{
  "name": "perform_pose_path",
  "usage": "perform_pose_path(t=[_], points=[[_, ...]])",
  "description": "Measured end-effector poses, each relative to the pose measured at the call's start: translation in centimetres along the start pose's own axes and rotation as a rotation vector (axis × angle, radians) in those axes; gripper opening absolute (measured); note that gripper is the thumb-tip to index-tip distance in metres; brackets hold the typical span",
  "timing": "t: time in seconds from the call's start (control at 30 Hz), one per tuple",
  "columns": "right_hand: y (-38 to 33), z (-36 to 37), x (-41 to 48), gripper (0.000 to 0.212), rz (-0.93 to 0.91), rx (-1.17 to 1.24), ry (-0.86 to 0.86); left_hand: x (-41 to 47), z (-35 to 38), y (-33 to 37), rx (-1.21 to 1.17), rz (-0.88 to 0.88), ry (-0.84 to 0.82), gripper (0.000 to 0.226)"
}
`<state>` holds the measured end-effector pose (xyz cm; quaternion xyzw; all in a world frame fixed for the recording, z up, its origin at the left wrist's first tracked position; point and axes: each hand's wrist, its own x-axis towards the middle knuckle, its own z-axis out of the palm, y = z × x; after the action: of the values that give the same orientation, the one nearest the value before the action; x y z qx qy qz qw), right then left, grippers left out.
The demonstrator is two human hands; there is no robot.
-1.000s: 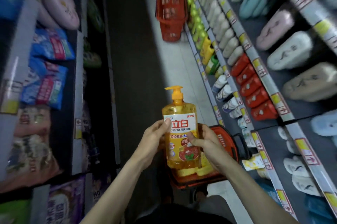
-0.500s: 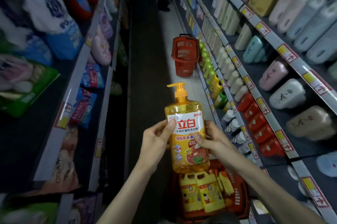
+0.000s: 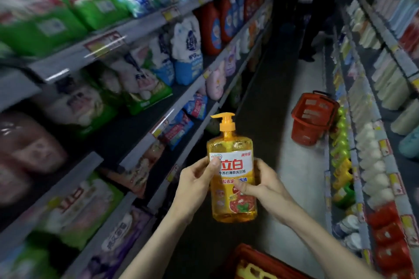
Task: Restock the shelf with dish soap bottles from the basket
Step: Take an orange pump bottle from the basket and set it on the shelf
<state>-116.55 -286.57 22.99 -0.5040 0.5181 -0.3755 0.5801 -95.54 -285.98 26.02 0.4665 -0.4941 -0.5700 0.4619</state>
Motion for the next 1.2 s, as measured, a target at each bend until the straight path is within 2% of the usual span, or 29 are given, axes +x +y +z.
perform_pose_path(t=[0.13, 0.37, 0.67, 0.87, 1.2], points=[[-0.6, 1.3, -0.6, 0.076, -0.085, -0.075, -0.119, -4.0, 0.0, 0.4, -0.007, 0.047, 0.104, 0.029], [-1.9, 7.0, -2.6, 0.069, -0.156, -0.184, -0.367, -12.7, -3.0, 0.0, 0.045, 0.109, 0.283, 0.034], [-4.3, 18.6, -9.1, 0.069, -0.308, -0.303, -0.742, -27.8, -6.1, 1.2, 0.147, 0.147, 0.731, 0.036], [-4.4, 26.5, -16.3, 0.066, -0.379, -0.284, -0.930, -39.2, -6.6, 2.2, 0.152, 0.173, 0.962, 0.033], [-2.5, 36.8, -35.0, 0.068, -0.453, -0.186, -1.147, -60.8, -5.0, 2.4, 0.190, 0.281, 1.202, 0.033]])
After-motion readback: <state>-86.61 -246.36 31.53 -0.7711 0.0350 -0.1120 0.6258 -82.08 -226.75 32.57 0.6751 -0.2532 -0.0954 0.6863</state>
